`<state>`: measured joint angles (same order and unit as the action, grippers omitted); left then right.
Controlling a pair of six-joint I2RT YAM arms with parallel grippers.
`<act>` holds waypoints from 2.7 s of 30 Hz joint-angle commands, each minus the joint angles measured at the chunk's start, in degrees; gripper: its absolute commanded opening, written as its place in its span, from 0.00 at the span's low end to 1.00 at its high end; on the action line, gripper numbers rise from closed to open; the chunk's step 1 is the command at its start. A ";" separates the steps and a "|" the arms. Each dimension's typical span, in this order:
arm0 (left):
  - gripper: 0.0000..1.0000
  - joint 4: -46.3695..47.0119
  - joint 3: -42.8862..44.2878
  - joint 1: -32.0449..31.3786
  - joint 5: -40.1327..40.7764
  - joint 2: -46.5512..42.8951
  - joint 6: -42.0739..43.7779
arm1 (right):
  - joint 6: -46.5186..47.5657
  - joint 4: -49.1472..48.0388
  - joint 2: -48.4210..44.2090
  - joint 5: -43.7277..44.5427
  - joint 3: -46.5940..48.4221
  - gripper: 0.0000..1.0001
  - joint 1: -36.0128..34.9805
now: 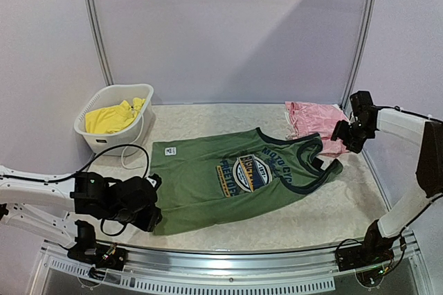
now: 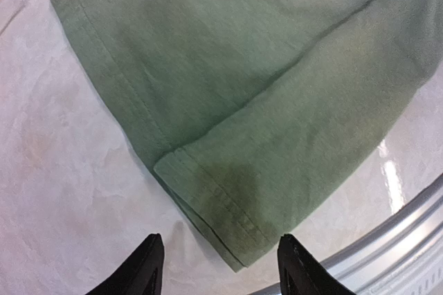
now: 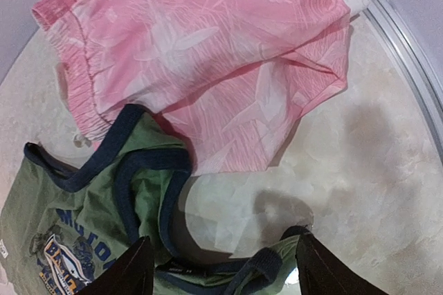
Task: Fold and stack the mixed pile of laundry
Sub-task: Fold the flattened tank top at the center of the board, then pick up the 1/3-folded tank top from the center of the board.
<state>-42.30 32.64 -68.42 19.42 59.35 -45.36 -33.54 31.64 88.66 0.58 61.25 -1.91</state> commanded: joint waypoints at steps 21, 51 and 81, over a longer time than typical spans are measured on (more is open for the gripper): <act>0.46 9.15 -10.21 -3.74 -4.40 -1.28 -8.80 | 1.58 -5.61 -11.03 -8.13 -17.93 0.60 -23.17; 0.00 1.80 -10.56 -9.02 -8.12 -2.71 -15.83 | -16.98 -0.94 -11.14 6.17 -32.80 0.34 -35.25; 0.58 -6.99 3.52 -8.62 10.31 -4.93 -9.73 | -13.80 5.41 -15.91 13.06 -9.95 0.53 -52.21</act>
<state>-52.21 33.32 -79.99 23.83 51.64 -60.82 -54.94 44.10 67.42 16.67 47.86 -54.04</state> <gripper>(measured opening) 0.577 0.527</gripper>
